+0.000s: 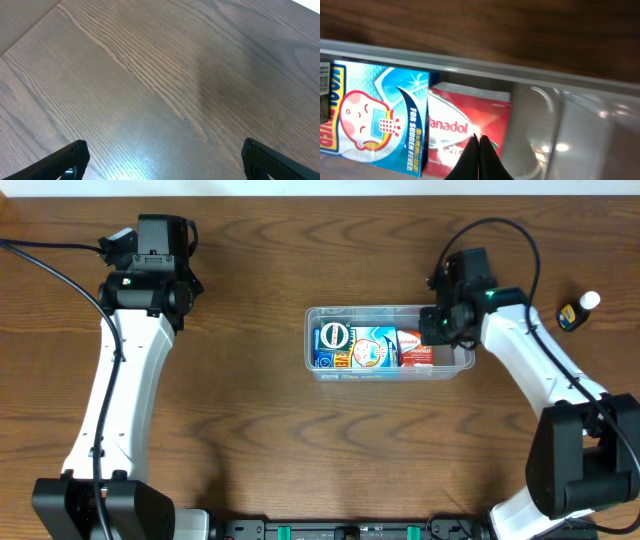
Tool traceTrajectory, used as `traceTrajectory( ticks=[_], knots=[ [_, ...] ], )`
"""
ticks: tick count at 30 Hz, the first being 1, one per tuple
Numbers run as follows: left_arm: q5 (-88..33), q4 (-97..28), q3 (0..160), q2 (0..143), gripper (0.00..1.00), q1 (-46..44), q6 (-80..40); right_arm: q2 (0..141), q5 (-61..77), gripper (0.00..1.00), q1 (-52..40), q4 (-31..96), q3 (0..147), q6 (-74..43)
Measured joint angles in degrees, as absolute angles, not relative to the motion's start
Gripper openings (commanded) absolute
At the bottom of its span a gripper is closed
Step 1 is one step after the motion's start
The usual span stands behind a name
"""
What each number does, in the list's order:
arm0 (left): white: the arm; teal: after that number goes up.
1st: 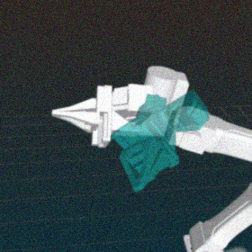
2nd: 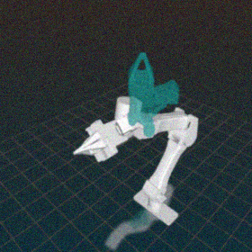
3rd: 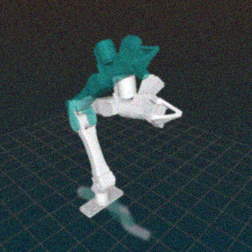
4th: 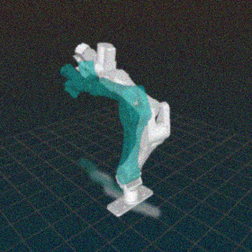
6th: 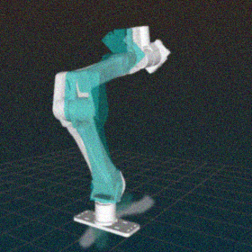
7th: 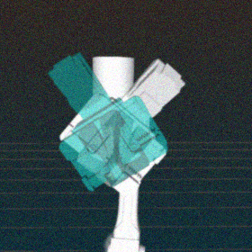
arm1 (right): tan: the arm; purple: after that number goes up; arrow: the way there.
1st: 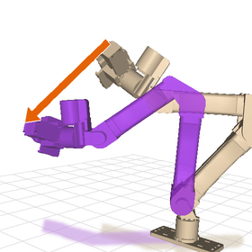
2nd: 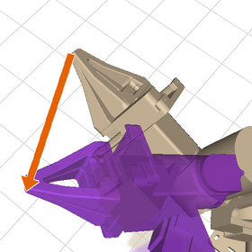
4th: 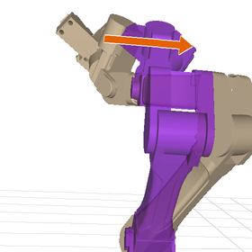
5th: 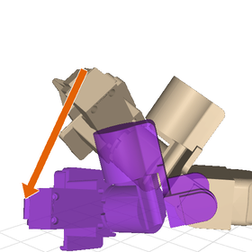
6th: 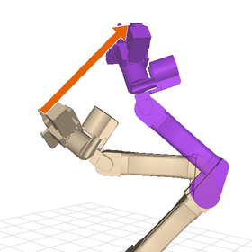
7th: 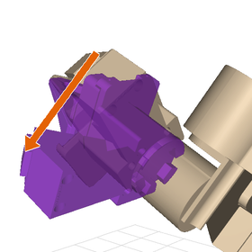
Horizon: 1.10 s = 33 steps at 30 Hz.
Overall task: Pack container
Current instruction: 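Open right gripper and lift it away from the container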
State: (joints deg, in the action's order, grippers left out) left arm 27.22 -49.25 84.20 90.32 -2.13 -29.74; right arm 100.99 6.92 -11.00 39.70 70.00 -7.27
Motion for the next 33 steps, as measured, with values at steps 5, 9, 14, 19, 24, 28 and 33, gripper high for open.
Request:
traceTrajectory(
  ticks=[5,9,14,19,24,28,33],
  knots=[
    [27.2,-49.3,84.2,90.3,0.98,-2.1,-29.7,101.0,7.3,0.01,-13.1,35.5,65.7,-7.2],
    [27.2,-49.3,84.2,90.3,0.98,-2.1,-29.7,101.0,7.7,0.01,-13.8,33.5,63.7,-7.2],
    [27.2,-49.3,84.2,90.3,0.98,-2.1,-29.7,101.0,7.7,0.01,-13.8,31.8,62.8,-7.1],
    [27.2,-49.3,84.2,90.3,0.98,-2.1,-29.7,101.4,7.7,0.01,-13.8,31.1,62.6,-7.2],
    [27.2,-49.3,84.2,90.3,0.98,-2.1,-29.7,103.2,7.8,0.01,-13.8,30.2,62.6,-7.2],
    [27.2,-49.3,84.2,90.3,0.98,-2.1,-29.7,103.7,7.8,0.01,-13.8,29.8,62.6,-7.2],
    [27.2,-49.3,84.2,90.3,0.98,-2.1,-29.7,103.7,7.9,0.01,-13.8,29.8,63.2,-7.2]
  ],
)
